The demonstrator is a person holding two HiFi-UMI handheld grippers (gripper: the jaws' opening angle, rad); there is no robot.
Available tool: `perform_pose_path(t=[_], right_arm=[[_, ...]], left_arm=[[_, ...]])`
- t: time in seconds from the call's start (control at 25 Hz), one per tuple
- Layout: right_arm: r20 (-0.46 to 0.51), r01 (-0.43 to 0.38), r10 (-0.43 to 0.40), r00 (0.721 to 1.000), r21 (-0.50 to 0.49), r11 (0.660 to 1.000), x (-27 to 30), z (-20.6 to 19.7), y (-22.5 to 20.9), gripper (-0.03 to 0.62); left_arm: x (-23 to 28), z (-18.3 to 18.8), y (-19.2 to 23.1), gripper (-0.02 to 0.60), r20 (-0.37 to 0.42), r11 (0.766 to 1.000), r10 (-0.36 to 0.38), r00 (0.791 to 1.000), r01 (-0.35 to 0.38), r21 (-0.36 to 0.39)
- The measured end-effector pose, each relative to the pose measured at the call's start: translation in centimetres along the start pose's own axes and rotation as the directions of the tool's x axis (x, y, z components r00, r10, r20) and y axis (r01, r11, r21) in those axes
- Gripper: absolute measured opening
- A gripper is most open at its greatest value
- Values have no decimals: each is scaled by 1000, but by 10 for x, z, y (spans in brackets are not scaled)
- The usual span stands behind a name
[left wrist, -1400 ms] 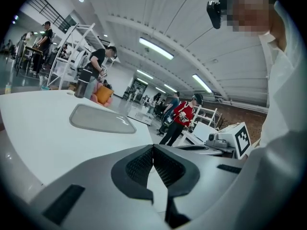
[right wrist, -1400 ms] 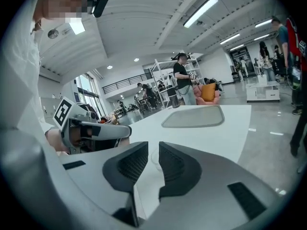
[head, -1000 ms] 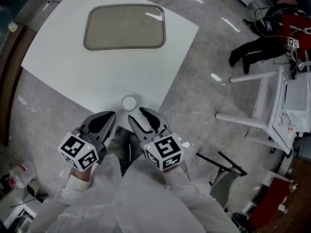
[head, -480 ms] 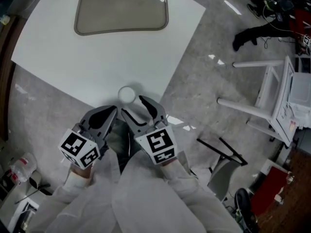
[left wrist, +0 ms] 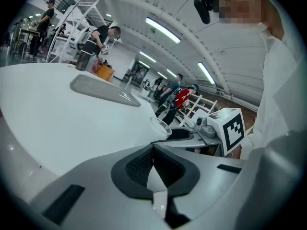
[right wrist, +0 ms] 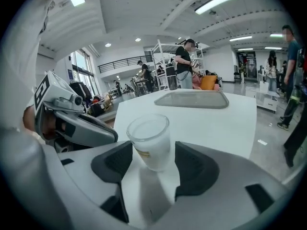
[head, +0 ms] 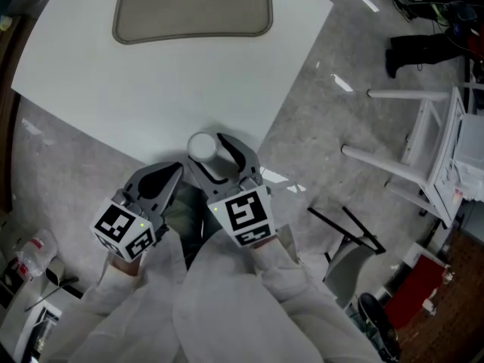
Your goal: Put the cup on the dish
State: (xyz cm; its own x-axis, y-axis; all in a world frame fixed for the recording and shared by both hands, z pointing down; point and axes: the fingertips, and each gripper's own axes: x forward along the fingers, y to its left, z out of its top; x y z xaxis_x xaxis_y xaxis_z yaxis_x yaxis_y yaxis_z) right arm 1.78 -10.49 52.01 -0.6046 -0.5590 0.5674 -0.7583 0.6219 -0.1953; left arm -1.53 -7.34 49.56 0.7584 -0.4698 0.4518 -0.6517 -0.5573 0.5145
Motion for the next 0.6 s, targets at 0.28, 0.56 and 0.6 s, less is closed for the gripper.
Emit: perform_pose_path(t=[0.28,0.56,0.6], right_arm=[[-7,4,-5,1000,-55,998,13,4,-1,264],[17,36,-35,999,-81,996,18,9,-2,264],[22,36,-35,999,-73,997,19,10,-1,263]], left_arm=[[-1,0,12,9,-5,1000,6,1000,-6,-14],[-2,2,17,9,-11,1000,3,1000,-3,-10],[-2,2,17,9,-12,1000,2,1000,-2,-9]])
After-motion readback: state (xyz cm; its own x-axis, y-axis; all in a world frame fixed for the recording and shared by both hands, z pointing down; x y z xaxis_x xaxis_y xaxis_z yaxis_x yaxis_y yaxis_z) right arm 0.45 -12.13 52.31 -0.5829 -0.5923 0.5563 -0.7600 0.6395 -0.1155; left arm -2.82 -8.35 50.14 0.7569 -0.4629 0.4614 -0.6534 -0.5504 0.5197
